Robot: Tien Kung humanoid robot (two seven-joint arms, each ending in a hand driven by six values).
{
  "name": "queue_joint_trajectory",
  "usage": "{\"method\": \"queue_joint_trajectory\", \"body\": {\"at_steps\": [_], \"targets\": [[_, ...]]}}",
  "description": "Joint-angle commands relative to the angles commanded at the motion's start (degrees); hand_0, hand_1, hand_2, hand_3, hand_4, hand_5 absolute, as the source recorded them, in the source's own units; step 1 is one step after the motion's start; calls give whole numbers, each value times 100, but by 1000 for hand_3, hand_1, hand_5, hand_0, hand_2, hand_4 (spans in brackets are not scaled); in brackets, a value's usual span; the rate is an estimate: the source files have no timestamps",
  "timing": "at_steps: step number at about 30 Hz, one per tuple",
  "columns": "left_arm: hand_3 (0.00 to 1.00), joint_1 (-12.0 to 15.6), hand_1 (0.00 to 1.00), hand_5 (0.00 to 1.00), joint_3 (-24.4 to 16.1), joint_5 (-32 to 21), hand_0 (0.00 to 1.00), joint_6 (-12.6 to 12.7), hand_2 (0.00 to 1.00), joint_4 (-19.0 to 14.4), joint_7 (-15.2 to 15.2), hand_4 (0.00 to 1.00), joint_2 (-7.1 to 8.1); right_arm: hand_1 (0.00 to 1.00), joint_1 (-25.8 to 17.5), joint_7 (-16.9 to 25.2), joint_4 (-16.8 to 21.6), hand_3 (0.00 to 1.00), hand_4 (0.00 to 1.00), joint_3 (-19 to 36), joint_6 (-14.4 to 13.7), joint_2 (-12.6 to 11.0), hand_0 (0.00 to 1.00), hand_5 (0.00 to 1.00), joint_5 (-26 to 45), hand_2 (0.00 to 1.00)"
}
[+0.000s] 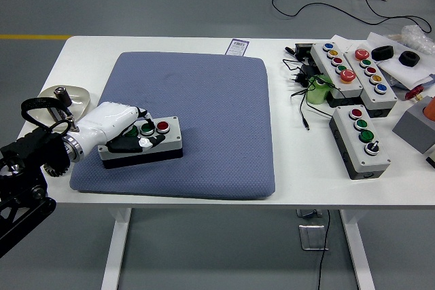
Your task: Pick up the button,place it on the desk,press the button,press the button
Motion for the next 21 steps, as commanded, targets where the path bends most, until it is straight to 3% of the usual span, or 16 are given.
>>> {"method": "queue_joint_trajectory", "body": {"at_steps": [21], "targets": [[577,83,2,998,-237,-70,2,80,2,-145,-24,735,78,658,22,0,0,624,310,-17,2,-5,673,173,0,674]]}}
